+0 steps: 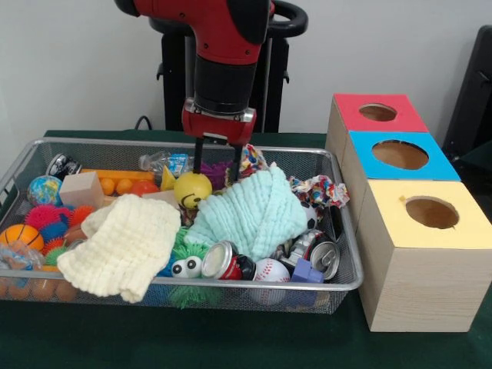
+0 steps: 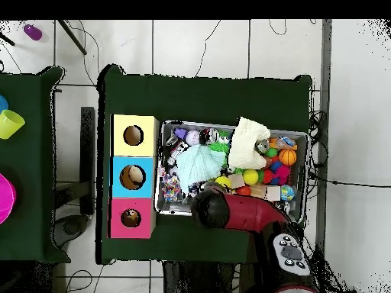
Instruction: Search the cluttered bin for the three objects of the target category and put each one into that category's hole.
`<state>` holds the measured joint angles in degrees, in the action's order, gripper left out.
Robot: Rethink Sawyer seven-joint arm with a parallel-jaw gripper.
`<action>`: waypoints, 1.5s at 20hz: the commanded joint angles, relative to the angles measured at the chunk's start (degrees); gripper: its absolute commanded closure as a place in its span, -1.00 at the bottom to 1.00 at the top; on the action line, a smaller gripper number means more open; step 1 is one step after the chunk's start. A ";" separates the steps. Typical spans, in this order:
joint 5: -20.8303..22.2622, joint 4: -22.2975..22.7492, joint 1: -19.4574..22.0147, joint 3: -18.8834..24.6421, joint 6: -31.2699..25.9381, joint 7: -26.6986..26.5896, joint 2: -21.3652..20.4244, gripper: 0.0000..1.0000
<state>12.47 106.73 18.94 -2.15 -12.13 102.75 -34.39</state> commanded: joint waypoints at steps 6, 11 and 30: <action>2.29 3.42 5.29 2.48 8.66 7.02 4.69 -1.00; 3.00 2.16 6.47 3.30 9.09 5.84 6.03 -1.00; 3.48 -0.88 7.32 4.52 8.17 4.66 7.96 -1.00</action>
<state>13.83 108.74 24.79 -1.89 -6.82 102.75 -29.18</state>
